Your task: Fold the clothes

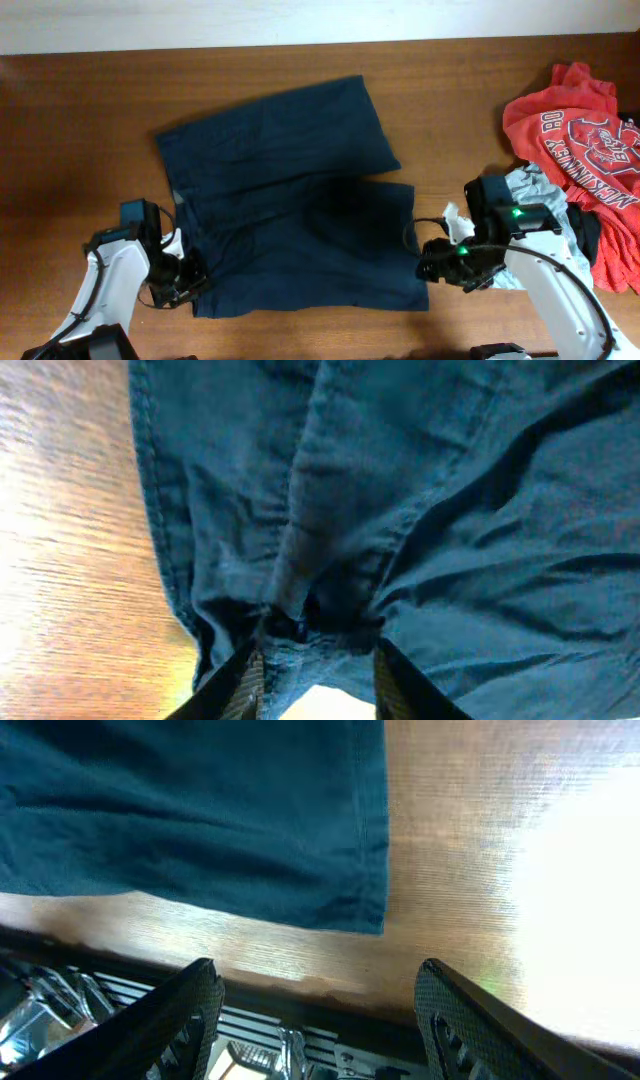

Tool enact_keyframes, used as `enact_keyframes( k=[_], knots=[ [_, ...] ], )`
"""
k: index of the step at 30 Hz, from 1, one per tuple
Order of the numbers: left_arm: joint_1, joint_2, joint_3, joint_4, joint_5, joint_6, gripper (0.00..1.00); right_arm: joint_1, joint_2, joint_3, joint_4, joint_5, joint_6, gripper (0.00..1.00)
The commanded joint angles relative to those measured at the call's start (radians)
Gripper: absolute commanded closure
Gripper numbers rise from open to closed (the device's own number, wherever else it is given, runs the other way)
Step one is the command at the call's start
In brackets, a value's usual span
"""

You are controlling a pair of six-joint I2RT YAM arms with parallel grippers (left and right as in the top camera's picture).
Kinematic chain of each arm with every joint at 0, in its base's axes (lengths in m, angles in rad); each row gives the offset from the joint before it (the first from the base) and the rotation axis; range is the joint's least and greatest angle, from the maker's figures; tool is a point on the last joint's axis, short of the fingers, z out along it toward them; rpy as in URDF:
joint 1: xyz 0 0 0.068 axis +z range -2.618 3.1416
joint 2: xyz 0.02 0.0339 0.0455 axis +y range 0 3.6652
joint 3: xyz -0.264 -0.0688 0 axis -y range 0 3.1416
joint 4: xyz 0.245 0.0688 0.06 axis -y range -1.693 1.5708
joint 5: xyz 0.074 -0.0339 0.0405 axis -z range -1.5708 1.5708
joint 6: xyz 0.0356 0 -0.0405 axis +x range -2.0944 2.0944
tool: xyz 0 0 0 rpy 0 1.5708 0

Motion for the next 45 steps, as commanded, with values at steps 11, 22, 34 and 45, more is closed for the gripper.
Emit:
enact_keyframes(
  k=[11, 22, 34, 45],
  knots=[
    [0.003, -0.008, -0.011, 0.011, 0.109, 0.009, 0.99, 0.005, 0.001, -0.023, 0.003, -0.033, 0.008, 0.34],
    [0.003, -0.008, -0.003, -0.09, 0.123, -0.025, 0.52, 0.005, 0.024, -0.045, 0.024, -0.066, 0.008, 0.29],
    [0.005, -0.008, -0.005, -0.203, 0.093, -0.142, 0.5, 0.005, 0.023, -0.046, 0.032, -0.066, 0.008, 0.28],
    [0.163, -0.008, -0.005, -0.21, 0.018, -0.16, 0.49, 0.005, 0.023, -0.046, 0.037, -0.066, 0.008, 0.28]
  ],
)
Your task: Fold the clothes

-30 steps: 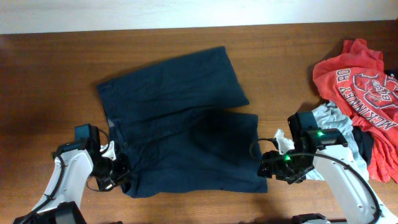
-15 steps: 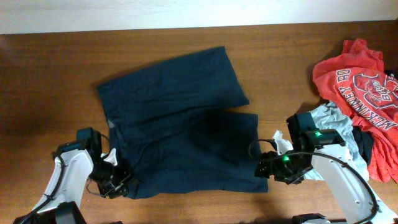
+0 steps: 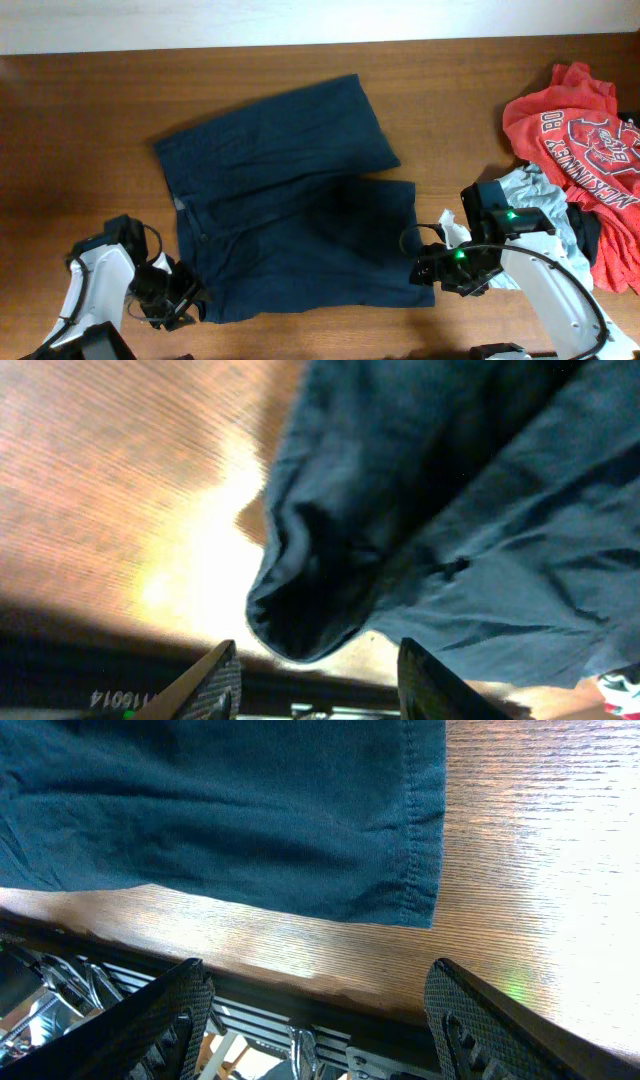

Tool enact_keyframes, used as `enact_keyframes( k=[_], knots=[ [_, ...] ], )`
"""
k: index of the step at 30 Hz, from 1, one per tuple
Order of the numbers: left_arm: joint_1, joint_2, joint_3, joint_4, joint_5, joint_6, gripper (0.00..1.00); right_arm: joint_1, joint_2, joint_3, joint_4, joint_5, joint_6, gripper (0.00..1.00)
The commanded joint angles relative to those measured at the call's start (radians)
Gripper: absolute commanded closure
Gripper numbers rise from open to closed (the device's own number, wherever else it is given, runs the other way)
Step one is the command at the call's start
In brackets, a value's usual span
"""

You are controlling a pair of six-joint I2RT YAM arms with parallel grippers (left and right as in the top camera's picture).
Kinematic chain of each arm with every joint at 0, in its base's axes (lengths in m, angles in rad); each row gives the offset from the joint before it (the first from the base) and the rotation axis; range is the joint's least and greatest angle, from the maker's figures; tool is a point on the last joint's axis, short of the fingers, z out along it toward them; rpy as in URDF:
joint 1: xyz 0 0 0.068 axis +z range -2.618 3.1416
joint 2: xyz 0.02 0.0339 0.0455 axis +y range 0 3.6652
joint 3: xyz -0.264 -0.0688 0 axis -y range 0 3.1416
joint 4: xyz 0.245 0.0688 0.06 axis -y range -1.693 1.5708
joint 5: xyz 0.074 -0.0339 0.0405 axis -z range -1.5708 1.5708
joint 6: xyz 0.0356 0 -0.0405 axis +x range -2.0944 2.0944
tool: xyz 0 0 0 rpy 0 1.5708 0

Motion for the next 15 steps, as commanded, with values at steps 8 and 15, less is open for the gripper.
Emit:
enact_keyframes(
  k=[8, 15],
  knots=[
    [0.032, -0.008, -0.035, 0.058, -0.038, -0.014, 0.46, 0.005, 0.004, -0.005, 0.021, -0.027, 0.004, 0.28],
    [0.032, -0.008, -0.094, 0.121, -0.034, -0.02, 0.47, 0.005, 0.003, -0.005, 0.021, -0.027, 0.004, 0.28]
  ],
)
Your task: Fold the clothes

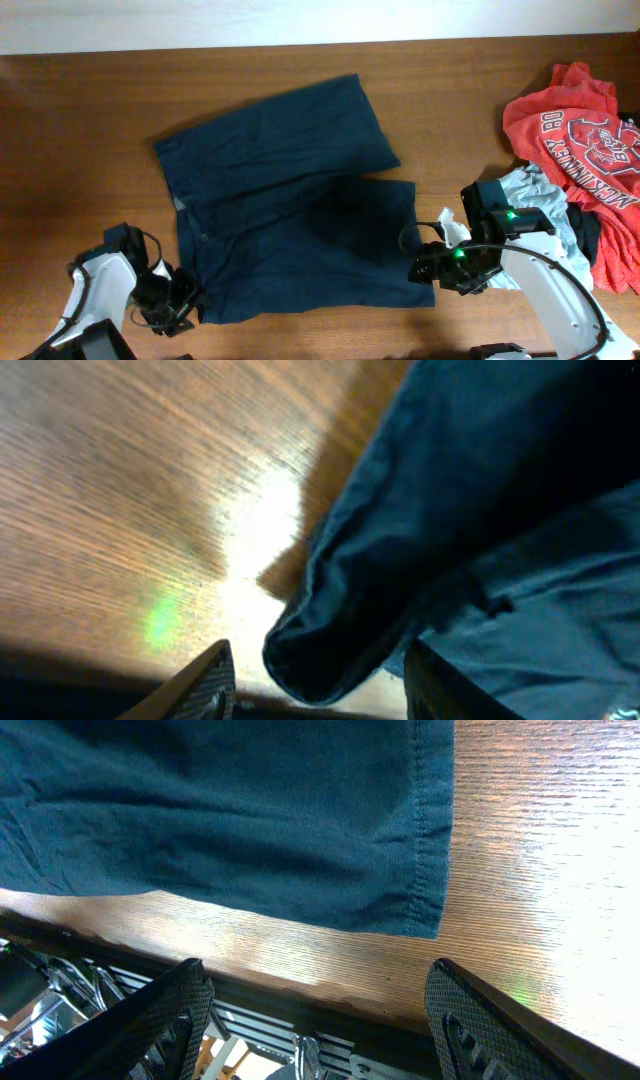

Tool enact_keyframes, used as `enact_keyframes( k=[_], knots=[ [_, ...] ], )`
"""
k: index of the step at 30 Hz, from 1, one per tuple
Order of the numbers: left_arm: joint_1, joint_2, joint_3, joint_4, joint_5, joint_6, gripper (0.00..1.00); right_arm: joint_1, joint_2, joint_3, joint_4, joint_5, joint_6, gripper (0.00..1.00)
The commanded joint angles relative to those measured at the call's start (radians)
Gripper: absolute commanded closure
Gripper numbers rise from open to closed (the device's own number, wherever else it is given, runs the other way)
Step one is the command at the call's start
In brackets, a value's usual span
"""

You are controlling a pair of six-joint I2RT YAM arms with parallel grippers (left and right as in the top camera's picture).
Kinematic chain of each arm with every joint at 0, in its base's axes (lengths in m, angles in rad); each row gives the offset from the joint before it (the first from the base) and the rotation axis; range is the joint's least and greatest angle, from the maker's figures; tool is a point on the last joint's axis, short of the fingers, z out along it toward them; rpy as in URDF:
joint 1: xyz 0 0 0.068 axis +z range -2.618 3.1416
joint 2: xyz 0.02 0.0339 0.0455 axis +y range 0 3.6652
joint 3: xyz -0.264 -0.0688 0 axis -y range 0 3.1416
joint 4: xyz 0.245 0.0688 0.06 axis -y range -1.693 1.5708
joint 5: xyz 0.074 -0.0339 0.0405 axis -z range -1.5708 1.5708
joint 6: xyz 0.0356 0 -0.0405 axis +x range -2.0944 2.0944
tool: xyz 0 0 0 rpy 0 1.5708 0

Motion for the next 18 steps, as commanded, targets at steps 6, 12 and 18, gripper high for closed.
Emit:
enact_keyframes(
  k=[6, 12, 18],
  knots=[
    [0.005, -0.008, -0.01, -0.003, 0.001, -0.005, 0.51, 0.005, 0.003, -0.005, 0.003, -0.016, 0.003, 0.28],
    [0.005, -0.008, -0.01, 0.034, 0.023, -0.005, 0.95, 0.005, 0.003, -0.005, 0.012, -0.015, 0.003, 0.28],
    [0.005, -0.008, -0.003, 0.034, 0.054, -0.005, 1.0, 0.005, 0.003, -0.005, 0.014, -0.015, 0.0, 0.28]
  ],
)
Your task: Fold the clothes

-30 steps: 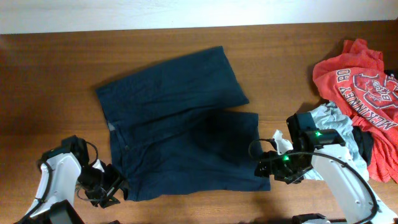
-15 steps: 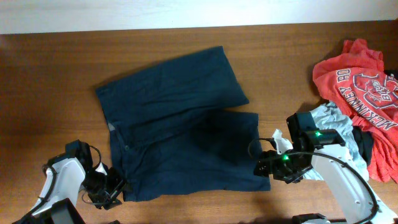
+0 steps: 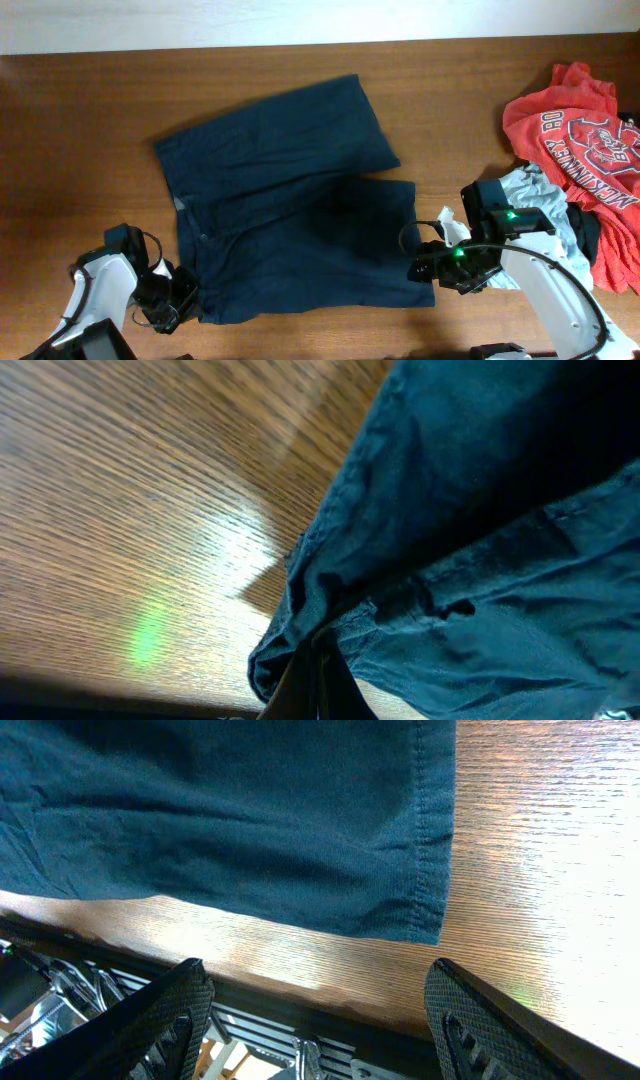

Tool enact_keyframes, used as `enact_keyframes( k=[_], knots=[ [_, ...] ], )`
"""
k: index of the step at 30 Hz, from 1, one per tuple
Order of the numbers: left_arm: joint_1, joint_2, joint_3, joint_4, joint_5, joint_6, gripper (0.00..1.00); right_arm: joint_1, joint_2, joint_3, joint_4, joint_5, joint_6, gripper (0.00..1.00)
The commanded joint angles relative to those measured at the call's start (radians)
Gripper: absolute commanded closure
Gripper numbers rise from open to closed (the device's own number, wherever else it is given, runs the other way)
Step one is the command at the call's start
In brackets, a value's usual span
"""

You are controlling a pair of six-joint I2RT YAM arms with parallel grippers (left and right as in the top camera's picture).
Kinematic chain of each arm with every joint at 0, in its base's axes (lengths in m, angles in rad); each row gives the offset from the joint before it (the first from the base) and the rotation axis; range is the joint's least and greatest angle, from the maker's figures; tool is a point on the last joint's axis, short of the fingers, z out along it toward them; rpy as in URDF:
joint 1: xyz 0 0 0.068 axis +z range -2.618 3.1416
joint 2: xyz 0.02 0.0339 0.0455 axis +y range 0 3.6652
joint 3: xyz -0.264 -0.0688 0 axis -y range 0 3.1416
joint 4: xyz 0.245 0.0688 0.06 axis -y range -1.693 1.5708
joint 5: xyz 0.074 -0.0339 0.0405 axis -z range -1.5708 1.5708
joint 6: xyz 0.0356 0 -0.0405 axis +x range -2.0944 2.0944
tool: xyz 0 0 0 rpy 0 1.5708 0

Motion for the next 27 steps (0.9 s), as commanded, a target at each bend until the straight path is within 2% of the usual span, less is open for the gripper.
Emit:
enact_keyframes(
  k=[1, 10, 12, 15, 16, 17, 20, 21, 27],
  knots=[
    [0.004, -0.008, 0.016, 0.0, 0.042, 0.009, 1.0, 0.005, 0.003, -0.005, 0.003, -0.012, 0.0, 0.28],
    [0.004, -0.008, 0.179, -0.001, 0.079, 0.066, 1.0, 0.005, 0.004, -0.005, 0.019, -0.009, 0.001, 0.28],
    [0.004, -0.008, 0.185, 0.029, 0.079, 0.066, 1.0, 0.005, 0.004, -0.006, 0.016, -0.013, 0.002, 0.25],
    [0.004, -0.008, 0.185, 0.024, 0.079, 0.066, 1.0, 0.005, 0.004, -0.035, 0.0, -0.016, 0.019, 0.14],
    [0.004, -0.008, 0.185, 0.021, 0.079, 0.066, 1.0, 0.005, 0.004, -0.046, 0.0, -0.021, 0.026, 0.14],
    [0.004, -0.008, 0.185, 0.019, 0.079, 0.066, 1.0, 0.005, 0.004, -0.076, 0.019, -0.061, 0.03, 0.14],
    [0.004, -0.008, 0.185, 0.019, 0.079, 0.066, 1.0, 0.005, 0.007, -0.131, 0.044, -0.117, 0.027, 0.27],
    [0.004, -0.008, 0.185, 0.018, 0.079, 0.066, 1.0, 0.005, 0.012, -0.153, 0.045, -0.126, 0.027, 0.28],
    [0.004, -0.008, 0.185, 0.018, 0.079, 0.067, 1.0, 0.005, 0.035, -0.256, 0.069, -0.161, 0.032, 0.25]
  ],
)
